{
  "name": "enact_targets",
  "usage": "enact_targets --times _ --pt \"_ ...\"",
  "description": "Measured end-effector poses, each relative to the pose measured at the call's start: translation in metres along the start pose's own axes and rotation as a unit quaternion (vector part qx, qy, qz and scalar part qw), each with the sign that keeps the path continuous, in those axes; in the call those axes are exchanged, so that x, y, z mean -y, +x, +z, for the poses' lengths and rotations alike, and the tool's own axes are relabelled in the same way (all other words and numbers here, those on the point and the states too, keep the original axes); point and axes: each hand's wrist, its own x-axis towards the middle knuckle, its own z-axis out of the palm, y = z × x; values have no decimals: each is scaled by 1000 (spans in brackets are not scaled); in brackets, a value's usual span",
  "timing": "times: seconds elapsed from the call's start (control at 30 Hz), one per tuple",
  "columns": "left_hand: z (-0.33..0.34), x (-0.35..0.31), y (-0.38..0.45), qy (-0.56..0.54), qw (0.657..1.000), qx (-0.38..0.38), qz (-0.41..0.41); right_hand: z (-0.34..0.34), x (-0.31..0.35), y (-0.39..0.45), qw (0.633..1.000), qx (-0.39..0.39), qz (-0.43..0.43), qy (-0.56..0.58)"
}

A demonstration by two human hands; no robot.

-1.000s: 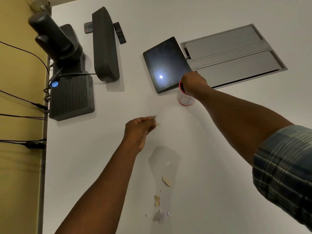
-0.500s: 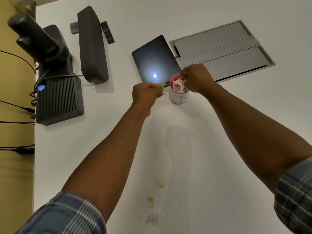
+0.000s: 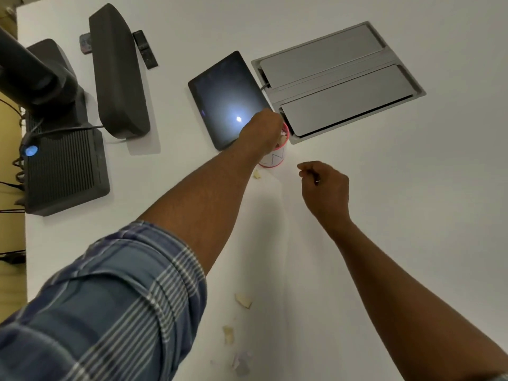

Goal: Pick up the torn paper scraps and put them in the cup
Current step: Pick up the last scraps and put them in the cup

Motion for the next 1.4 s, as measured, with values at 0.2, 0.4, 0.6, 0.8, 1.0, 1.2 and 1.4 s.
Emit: enact_targets --times 0.2,0.4,0.6,0.8,1.0,1.2,1.4 --pt "-10 0 2 45 998 38 28 7 -4 -7 996 84 -12 -31" --pt "-35 5 1 43 997 45 36 20 -3 -11 982 166 -34 -78" --pt "-37 21 -22 -14 999 -48 -3 39 -1 -12 972 202 -40 -115" --pt "8 82 -105 -130 977 -161 -48 69 -3 -12 942 256 -123 -182" --pt "66 128 -206 -165 974 -122 -91 96 3 3 890 329 -168 -268" --pt "90 130 -271 -180 974 -81 -114 91 0 -10 889 318 -163 -287" --pt "113 115 -331 -169 978 0 -118 69 -8 -85 829 389 -265 -302"
